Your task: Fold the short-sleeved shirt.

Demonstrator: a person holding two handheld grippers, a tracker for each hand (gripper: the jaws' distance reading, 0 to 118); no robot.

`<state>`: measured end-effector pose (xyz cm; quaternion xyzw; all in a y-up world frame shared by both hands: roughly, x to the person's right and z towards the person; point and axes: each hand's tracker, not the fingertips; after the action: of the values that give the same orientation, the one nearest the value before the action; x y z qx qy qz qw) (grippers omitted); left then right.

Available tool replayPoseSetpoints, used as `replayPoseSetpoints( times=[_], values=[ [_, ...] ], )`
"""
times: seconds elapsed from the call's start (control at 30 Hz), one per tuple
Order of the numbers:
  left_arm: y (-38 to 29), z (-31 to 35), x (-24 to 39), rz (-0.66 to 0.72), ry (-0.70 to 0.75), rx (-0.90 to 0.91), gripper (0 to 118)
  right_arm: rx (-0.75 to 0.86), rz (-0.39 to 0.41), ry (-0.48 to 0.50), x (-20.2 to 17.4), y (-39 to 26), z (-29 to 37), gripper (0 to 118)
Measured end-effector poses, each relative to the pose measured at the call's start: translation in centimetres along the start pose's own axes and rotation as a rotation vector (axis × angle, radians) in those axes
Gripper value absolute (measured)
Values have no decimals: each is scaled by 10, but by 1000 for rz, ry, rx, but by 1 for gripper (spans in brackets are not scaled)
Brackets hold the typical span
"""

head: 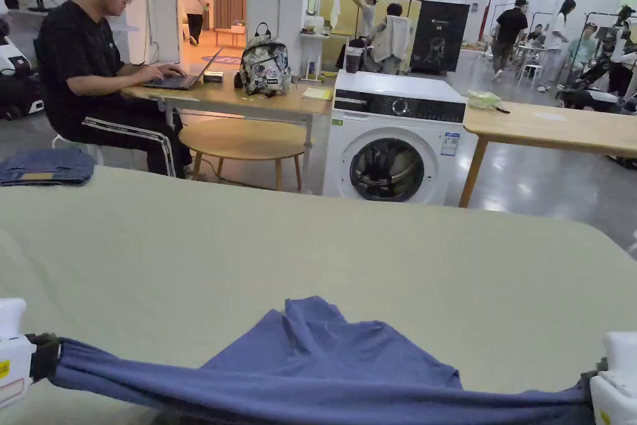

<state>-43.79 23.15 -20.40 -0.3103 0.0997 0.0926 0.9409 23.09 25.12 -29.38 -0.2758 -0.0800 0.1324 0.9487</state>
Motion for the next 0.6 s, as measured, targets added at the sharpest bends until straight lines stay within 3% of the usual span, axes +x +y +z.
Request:
replayPoseSetpoints(
  times=[0.3, 0.6],
  values=[
    [-72, -9, 2, 19, 15, -203, 0, -170, 4, 48, -3, -71, -17, 2],
    [-84, -17, 9, 24, 39, -273, 0, -253, -40, 83, 0, -107, -37, 3]
  ],
)
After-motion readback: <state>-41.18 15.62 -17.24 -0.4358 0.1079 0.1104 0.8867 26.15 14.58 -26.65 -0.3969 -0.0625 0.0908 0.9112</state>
